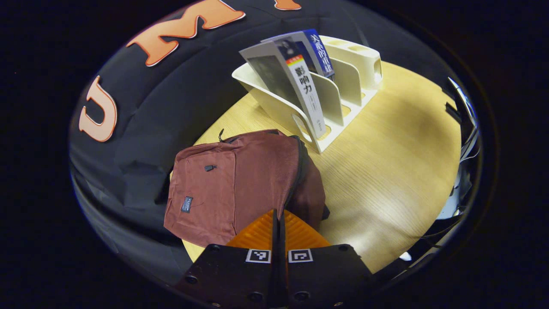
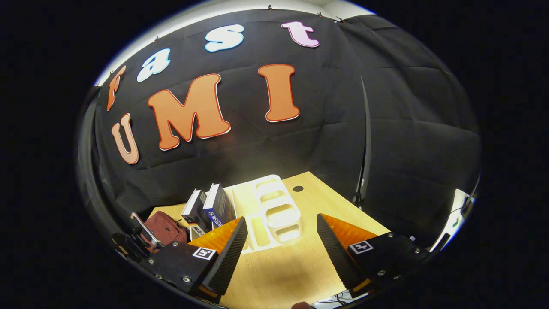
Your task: Open the schoolbag, grab two books from the bookshelf and put them into the schoolbag.
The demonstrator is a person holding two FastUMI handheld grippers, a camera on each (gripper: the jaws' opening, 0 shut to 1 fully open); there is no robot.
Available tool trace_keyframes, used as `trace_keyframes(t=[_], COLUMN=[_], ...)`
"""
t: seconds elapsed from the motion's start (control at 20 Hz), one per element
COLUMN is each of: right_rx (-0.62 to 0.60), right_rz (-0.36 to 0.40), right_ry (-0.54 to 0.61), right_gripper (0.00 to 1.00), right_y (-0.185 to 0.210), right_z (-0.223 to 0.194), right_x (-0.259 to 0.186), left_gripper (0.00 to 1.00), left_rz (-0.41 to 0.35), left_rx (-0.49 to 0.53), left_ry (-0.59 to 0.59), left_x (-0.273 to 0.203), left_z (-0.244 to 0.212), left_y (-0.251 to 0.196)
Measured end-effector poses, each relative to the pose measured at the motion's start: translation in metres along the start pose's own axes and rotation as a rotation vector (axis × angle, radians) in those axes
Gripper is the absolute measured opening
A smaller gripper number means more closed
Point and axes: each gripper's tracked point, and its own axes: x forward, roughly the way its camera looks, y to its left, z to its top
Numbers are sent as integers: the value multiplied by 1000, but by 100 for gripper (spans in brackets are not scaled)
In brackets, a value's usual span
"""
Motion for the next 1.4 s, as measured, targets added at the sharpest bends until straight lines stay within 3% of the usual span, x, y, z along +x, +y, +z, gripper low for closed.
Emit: trace_keyframes(t=[0.2, 0.4, 0.7, 1.05, 1.3, 1.4], right_rx=[32, 55, 34, 4, -44, -82], right_rz=[-24, -34, -53, -48, 107, 206], right_ry=[-3, 3, 5, 25, 17, 72], right_gripper=[97, 97, 97, 97, 96, 96], right_y=[34, 59, 76, 90, 147, 183], right_z=[-12, -20, -16, -3, 59, 77], right_x=[-14, -24, -32, -34, -18, -4], left_gripper=[1, 1, 1, 1, 1, 0], left_rz=[-60, -34, -10, 8, -1, -3], left_rx=[-2, 49, 47, -25, -45, -55], left_ry=[-57, -123, -192, -211, -218, -217], left_x=[-18, -40, -56, -57, -52, -50], left_z=[5, 16, 38, 45, 42, 40], left_y=[41, 95, 152, 191, 197, 198])
